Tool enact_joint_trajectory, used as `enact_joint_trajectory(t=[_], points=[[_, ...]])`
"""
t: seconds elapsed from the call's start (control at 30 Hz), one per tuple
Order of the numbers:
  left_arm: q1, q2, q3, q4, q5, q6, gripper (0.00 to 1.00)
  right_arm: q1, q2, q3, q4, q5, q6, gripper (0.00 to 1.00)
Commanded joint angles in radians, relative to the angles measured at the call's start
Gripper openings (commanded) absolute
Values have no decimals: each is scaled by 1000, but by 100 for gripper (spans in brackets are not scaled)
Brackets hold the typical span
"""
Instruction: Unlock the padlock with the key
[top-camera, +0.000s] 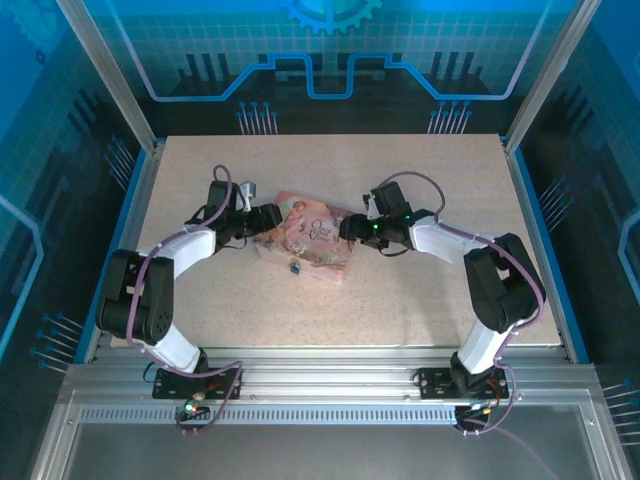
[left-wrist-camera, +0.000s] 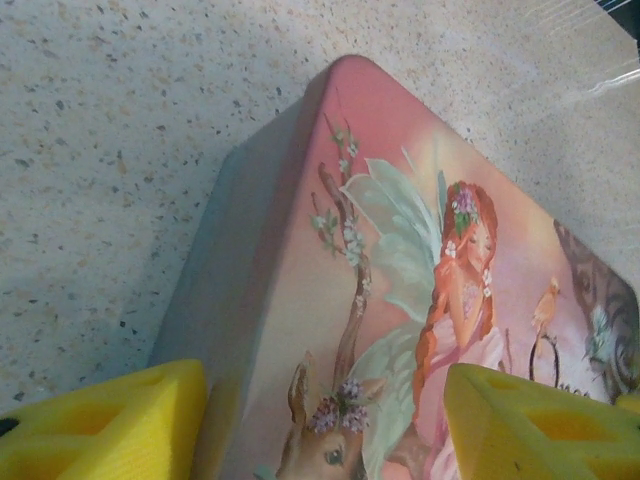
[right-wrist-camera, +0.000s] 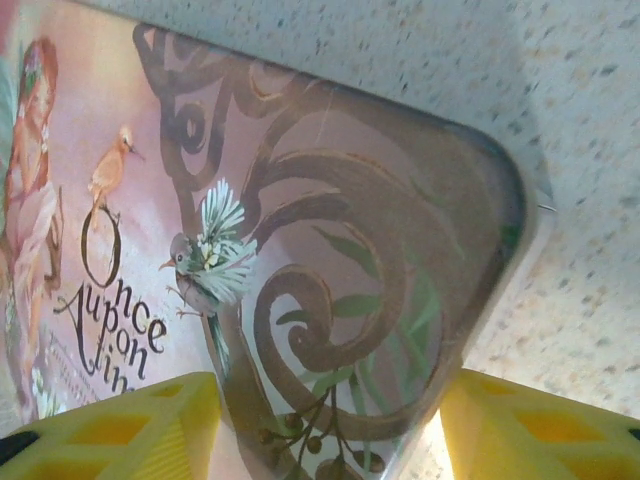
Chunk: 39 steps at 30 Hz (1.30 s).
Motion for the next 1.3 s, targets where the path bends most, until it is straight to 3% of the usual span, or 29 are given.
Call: enact_joint_trajectory(t=[0.0, 0.5, 0.77, 1.27], points=[[-108, 22, -25, 13, 105, -78, 65, -9, 31, 39, 6, -75, -39, 61], [-297, 138, 57, 156, 83, -222, 65, -174, 30, 72, -51, -106, -98, 63], [-285, 109, 69, 85, -11, -177, 65, -169, 96, 159, -70, -132, -102, 63], [-192, 107, 133, -7, -50, -121, 66, -122, 182, 271, -95, -122, -84, 63]])
